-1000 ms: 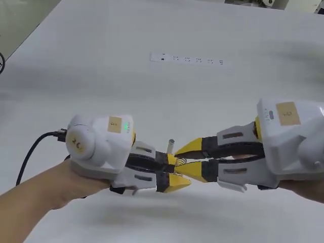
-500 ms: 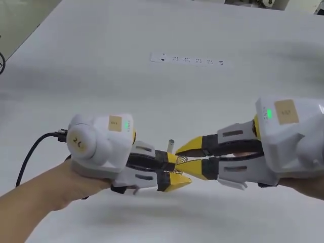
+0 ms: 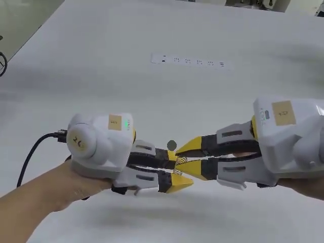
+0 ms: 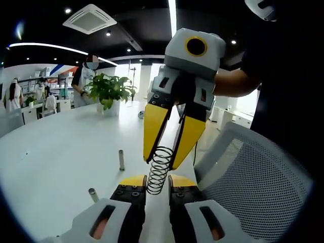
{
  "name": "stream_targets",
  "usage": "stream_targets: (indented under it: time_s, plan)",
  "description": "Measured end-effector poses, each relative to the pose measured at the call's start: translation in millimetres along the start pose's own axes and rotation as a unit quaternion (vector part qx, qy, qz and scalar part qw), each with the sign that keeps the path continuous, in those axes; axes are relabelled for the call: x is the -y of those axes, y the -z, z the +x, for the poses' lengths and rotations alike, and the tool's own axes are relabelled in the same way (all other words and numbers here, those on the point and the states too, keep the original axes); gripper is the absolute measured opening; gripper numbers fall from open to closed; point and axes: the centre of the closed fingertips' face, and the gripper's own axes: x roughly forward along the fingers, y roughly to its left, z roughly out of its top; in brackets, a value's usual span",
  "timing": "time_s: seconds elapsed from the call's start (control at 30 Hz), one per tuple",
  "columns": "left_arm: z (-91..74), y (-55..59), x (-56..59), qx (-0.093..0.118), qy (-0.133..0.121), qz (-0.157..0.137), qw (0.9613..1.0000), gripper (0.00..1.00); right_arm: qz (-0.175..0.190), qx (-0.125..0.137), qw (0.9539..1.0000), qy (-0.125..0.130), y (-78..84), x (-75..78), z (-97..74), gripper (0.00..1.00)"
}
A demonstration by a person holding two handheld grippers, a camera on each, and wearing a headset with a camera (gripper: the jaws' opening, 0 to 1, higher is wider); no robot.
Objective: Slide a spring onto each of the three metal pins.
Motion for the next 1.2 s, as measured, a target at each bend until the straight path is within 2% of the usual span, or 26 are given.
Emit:
stream_targets:
  time_s: [0.43, 1.03, 1.2]
  plan:
    - [-1.3, 1.6, -3.8, -0.005, -0.013, 0.000, 0.9999, 0.25, -0.001, -0.002, 1.0000, 0.002, 0.1, 2.1, -1.9, 0.06]
    - [-5.3, 0.6, -5.4, -0.005, -0.030, 0.001, 0.9996, 0.35, -0.004, -0.001, 1.0000, 0.004, -1.9, 1.2, -3.0, 0.06]
    - [-11.2, -2.3, -7.8, -0.001, -0.042, 0.005, 0.9991, 0.38, -0.002, -0.001, 1.0000, 0.007, -1.0, 2.9, -4.4, 0.06]
